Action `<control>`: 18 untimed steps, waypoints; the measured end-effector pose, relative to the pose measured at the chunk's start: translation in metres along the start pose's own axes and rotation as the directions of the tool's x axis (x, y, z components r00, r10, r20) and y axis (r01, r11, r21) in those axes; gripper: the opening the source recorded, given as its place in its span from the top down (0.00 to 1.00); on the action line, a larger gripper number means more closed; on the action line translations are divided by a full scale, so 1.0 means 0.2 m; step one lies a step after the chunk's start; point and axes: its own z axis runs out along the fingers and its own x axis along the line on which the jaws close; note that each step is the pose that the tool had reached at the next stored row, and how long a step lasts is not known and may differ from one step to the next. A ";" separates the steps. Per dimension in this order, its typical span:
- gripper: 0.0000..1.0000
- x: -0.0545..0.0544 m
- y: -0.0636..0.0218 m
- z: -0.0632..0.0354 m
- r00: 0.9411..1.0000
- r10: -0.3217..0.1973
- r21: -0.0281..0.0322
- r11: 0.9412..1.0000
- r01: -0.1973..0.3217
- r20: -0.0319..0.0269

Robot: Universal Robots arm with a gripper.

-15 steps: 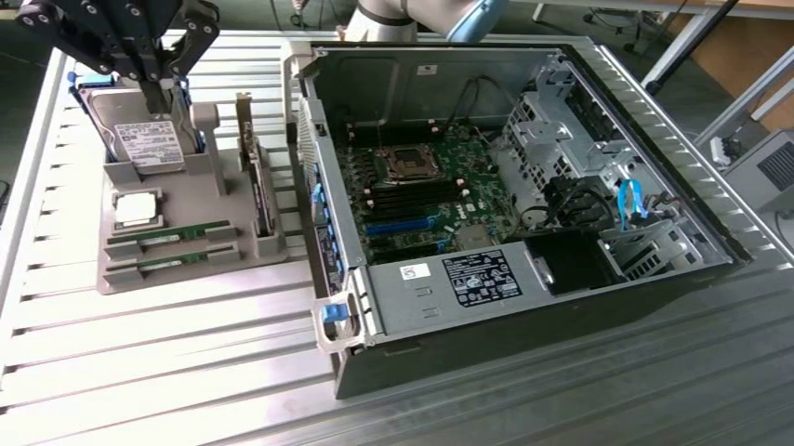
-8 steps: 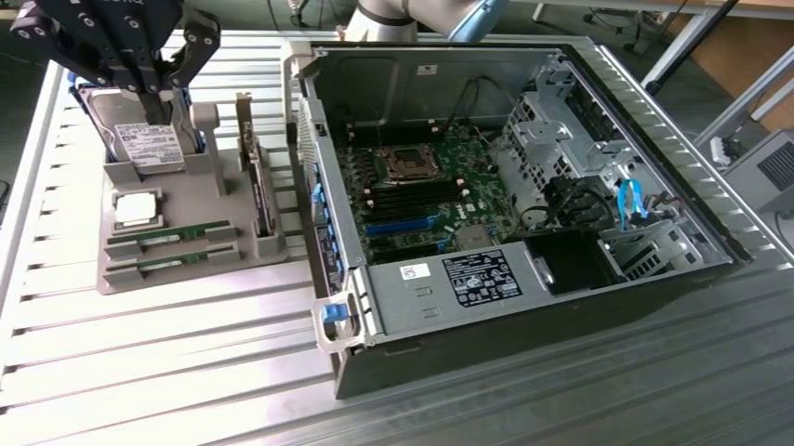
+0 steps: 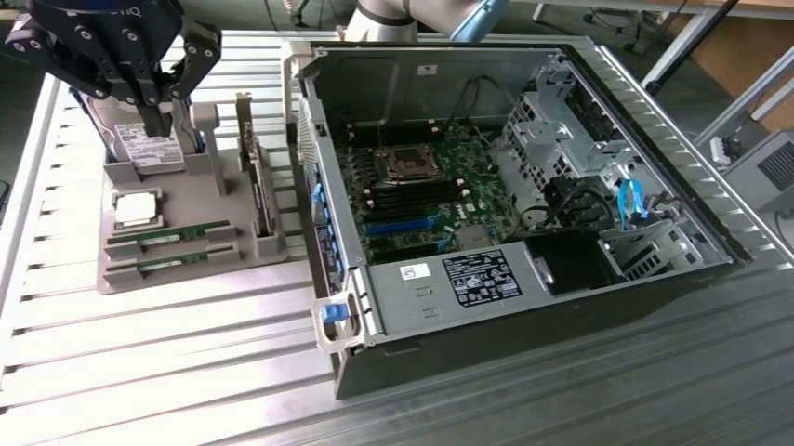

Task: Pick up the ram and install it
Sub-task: 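Reach for the ram, then pick up the ram and move it above insertion slot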

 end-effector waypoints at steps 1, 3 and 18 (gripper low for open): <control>0.91 0.00 0.000 0.000 1.000 0.000 0.000 1.000 0.000 0.000; 0.91 0.00 0.000 0.000 1.000 0.000 0.000 1.000 0.000 0.000; 0.91 0.00 0.000 0.000 0.987 -0.158 -0.003 0.987 0.158 -0.007</control>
